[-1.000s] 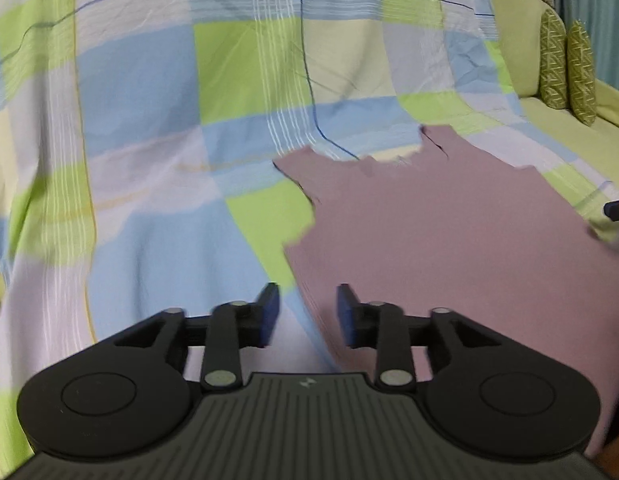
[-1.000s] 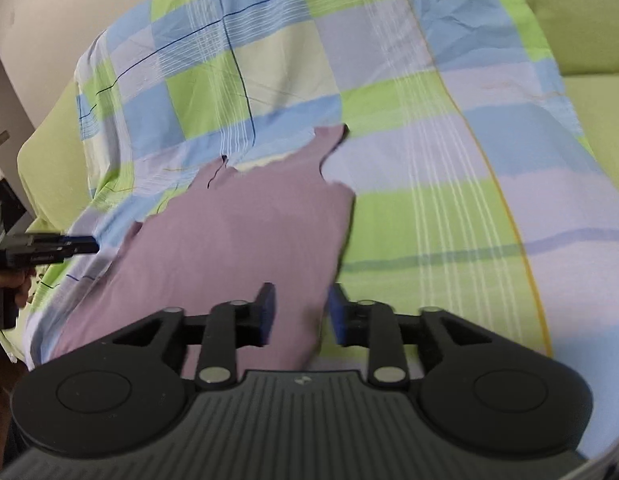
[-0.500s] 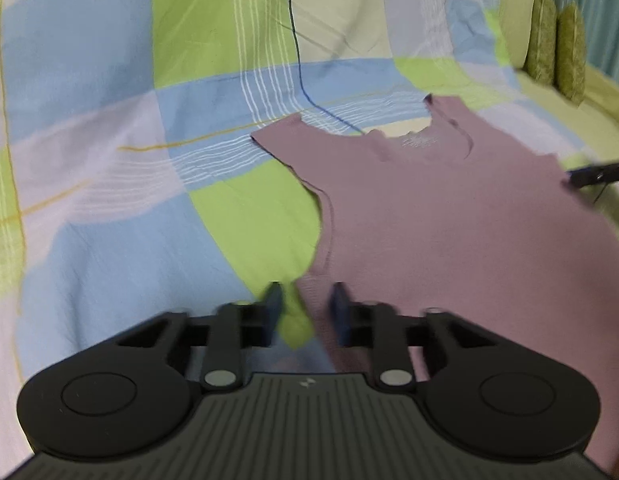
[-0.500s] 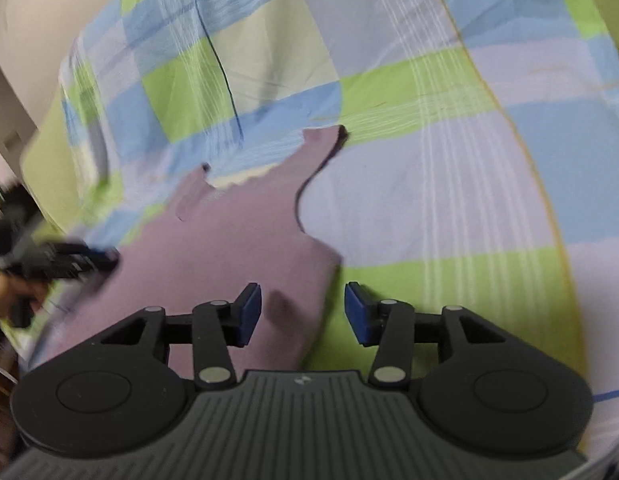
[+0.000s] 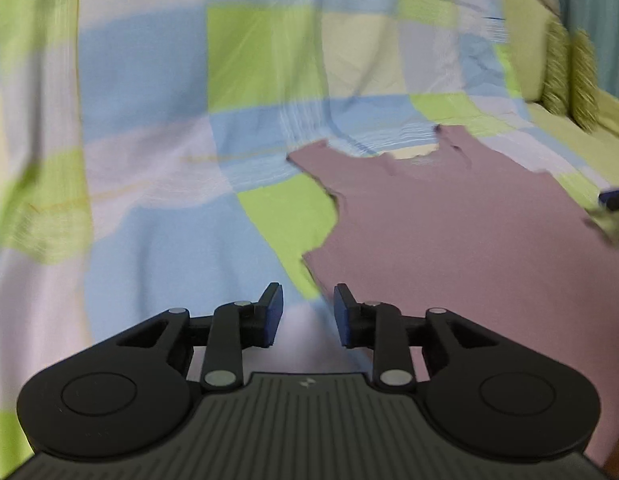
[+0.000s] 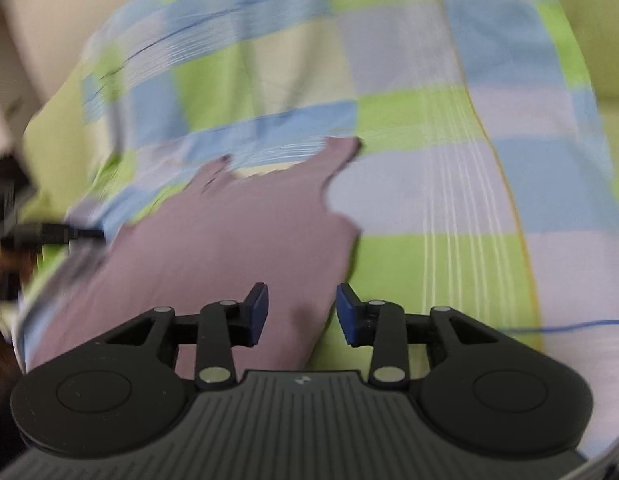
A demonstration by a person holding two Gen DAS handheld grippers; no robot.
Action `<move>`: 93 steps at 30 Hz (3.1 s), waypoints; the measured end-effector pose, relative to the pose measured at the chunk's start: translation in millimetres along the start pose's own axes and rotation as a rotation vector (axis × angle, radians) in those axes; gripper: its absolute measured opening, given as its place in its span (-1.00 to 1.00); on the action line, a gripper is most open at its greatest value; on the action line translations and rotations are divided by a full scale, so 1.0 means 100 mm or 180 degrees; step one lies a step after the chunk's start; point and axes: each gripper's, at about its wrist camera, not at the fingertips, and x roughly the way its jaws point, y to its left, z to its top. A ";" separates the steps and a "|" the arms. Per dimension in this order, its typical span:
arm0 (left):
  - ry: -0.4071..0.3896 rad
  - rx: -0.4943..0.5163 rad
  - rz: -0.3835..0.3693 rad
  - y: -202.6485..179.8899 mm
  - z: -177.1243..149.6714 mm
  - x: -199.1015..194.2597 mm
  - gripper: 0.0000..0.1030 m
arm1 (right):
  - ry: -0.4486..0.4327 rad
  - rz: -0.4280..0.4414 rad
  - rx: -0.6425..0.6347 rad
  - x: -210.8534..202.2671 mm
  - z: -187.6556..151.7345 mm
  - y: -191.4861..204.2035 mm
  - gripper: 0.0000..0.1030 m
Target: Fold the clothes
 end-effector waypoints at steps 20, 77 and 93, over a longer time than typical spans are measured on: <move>-0.0433 0.4444 0.0286 -1.18 -1.62 -0.85 -0.07 | 0.0271 -0.0739 -0.4444 -0.53 -1.89 1.34 0.51; 0.0218 0.0916 -0.0870 -0.57 -0.33 -0.01 -0.82 | 0.0136 0.0230 -0.1766 -0.26 -0.43 0.39 -0.51; 0.0152 0.0779 -0.0982 -0.49 -0.10 0.12 -0.92 | -0.0027 0.0189 -0.2093 -0.26 -0.34 0.59 -0.55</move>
